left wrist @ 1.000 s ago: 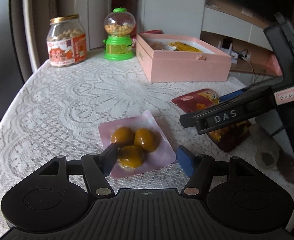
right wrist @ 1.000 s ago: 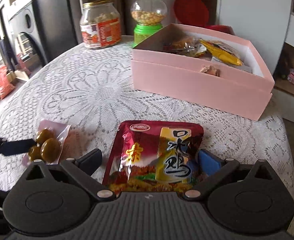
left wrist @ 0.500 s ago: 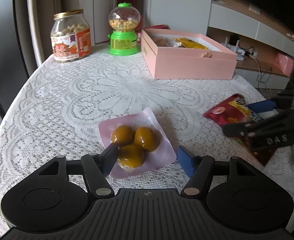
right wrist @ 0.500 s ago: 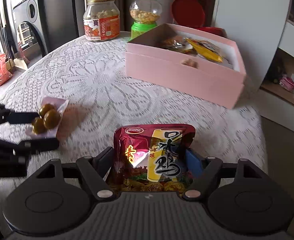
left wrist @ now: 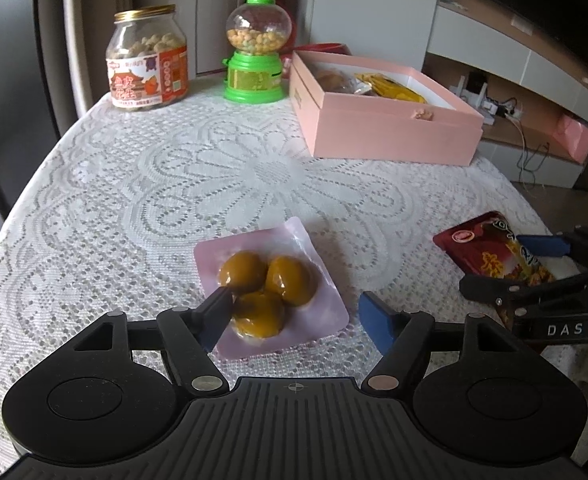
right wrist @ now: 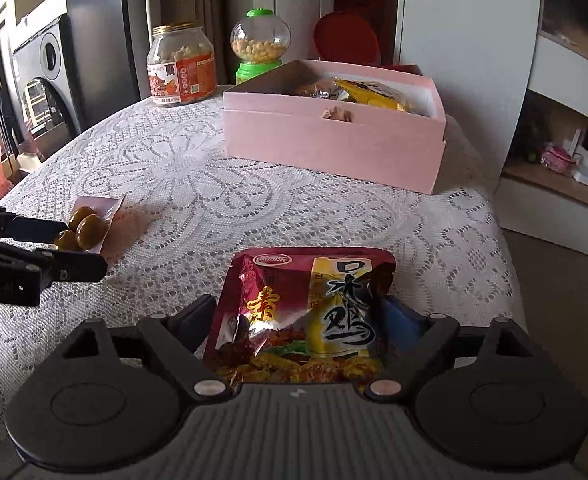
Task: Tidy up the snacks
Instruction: 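Grasp the pink tray of yellow egg-yolk snacks with the left tool, then carry both snacks over the pink box and open both tools to drop them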
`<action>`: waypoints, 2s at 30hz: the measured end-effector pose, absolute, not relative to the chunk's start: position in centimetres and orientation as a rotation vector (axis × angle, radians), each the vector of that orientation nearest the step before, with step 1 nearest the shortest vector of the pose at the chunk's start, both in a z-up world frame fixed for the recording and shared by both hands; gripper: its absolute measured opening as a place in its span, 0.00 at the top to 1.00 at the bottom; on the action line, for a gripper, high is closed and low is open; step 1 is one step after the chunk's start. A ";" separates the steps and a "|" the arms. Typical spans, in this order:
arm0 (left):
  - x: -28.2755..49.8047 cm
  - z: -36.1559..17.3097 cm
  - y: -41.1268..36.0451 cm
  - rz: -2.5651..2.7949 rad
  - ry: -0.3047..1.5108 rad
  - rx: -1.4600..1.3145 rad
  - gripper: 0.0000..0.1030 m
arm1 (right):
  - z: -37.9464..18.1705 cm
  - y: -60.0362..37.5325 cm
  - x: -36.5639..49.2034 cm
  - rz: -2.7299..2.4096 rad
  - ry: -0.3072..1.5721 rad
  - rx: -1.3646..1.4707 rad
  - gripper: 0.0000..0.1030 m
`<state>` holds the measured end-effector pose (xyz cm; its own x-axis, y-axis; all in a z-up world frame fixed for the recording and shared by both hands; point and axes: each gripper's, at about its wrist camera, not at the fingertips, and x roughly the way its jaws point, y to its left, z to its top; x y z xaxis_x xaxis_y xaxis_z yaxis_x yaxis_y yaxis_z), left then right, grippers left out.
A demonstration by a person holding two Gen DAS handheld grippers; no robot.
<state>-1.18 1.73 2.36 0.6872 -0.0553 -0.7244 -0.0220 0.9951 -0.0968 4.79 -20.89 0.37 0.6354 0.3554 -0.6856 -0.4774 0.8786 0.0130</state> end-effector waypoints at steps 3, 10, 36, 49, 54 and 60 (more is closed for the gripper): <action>-1.3 2.3 1.5 0.000 0.809 -0.077 0.32 | 0.3 -20.9 4.8 0.477 0.741 -0.172 0.14; -1.4 2.2 1.1 0.010 0.799 -0.051 0.33 | 0.4 -21.1 4.8 0.472 0.736 -0.152 0.14; -3.5 4.9 0.4 -0.102 0.708 -0.086 0.70 | 2.8 -22.0 3.3 0.477 0.717 -0.173 0.35; 2.3 11.2 -2.8 -0.208 0.545 -0.001 0.70 | 6.9 -24.1 3.2 0.450 0.613 -0.148 0.36; 11.8 14.2 -2.6 -0.273 0.457 -0.129 0.69 | 7.5 -24.2 4.1 0.415 0.606 -0.154 0.36; 15.2 10.4 -0.2 -0.192 0.455 -0.301 0.69 | 7.0 -24.4 5.1 0.379 0.645 -0.149 0.36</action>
<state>15.22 -0.17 10.43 0.8815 -0.2484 -0.4017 0.1151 0.9378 -0.3274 5.11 -24.44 6.95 0.7338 0.2971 -0.6109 -0.3888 0.9211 -0.0191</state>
